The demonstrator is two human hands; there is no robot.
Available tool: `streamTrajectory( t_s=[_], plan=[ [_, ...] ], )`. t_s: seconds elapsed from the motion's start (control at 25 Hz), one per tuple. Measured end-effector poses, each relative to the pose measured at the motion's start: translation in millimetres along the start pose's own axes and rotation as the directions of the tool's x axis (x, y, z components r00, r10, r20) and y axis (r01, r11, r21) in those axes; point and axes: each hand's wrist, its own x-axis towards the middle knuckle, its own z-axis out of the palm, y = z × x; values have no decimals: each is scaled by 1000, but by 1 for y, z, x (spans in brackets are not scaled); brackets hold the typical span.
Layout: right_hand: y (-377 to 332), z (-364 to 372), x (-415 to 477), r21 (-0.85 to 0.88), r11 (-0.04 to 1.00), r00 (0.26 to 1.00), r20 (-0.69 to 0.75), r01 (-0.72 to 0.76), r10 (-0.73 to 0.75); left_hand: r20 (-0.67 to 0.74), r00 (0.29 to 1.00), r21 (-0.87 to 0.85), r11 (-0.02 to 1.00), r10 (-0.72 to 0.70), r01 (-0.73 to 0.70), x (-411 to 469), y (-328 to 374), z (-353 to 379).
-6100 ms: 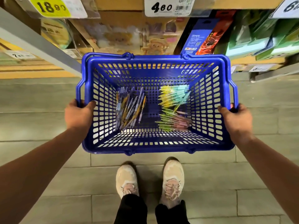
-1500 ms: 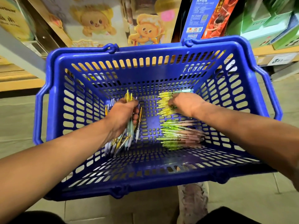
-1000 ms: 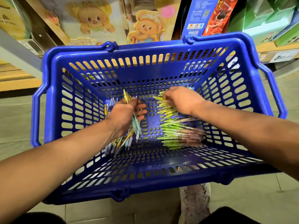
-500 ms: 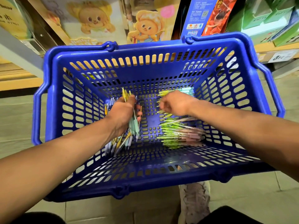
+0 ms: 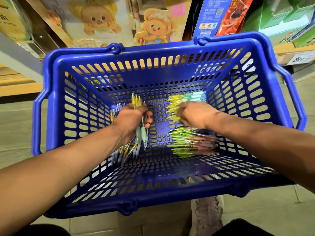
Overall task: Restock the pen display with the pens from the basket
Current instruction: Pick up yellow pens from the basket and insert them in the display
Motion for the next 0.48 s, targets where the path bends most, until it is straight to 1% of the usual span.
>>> streamTrajectory(
  t_s=[0.08, 0.12, 0.16, 0.2, 0.24, 0.28, 0.32, 0.36, 0.4, 0.44, 0.48],
  plan=[
    [-6, -21, 5, 154, 985, 987, -129, -71, 91, -10, 1000, -11, 1000, 1, -1, 0, 0, 1],
    [-13, -32, 8, 286, 954, 975, -173, -87, 141, -16, 1000, -19, 1000, 0, 0, 1, -1, 1],
    [-23, -44, 12, 465, 881, 964, -187, -84, 191, -22, 1000, -31, 1000, 3, -4, 1, -1, 2],
    [-35, -54, 15, 631, 773, 956, -183, -64, 228, -23, 1000, -49, 999, 10, -11, 1, -1, 3],
    [-47, -62, 19, 764, 644, 954, -167, -34, 248, -8, 1000, -75, 997, 20, -20, -1, 0, 4],
    [-58, -68, 21, 860, 509, 957, -130, -21, 258, 17, 999, -111, 993, 29, -27, -2, 1, 5],
    [-66, -70, 23, 921, 387, 960, -82, -30, 269, 44, 999, -143, 989, 31, -25, -3, 1, 5],
    [-71, -71, 25, 951, 307, 962, -42, -43, 268, 69, 997, -162, 987, 27, -15, -4, 2, 4],
    [-72, -71, 25, 954, 297, 968, -35, -42, 247, 84, 996, -159, 987, 16, -3, -5, 2, 3],
    [-69, -71, 25, 924, 382, 977, -57, -27, 205, 91, 996, -137, 991, 9, 3, -6, 2, 3],
    [-63, -73, 24, 869, 495, 983, -88, -3, 160, 85, 996, -105, 994, 12, -3, -5, 2, 2]
  ],
)
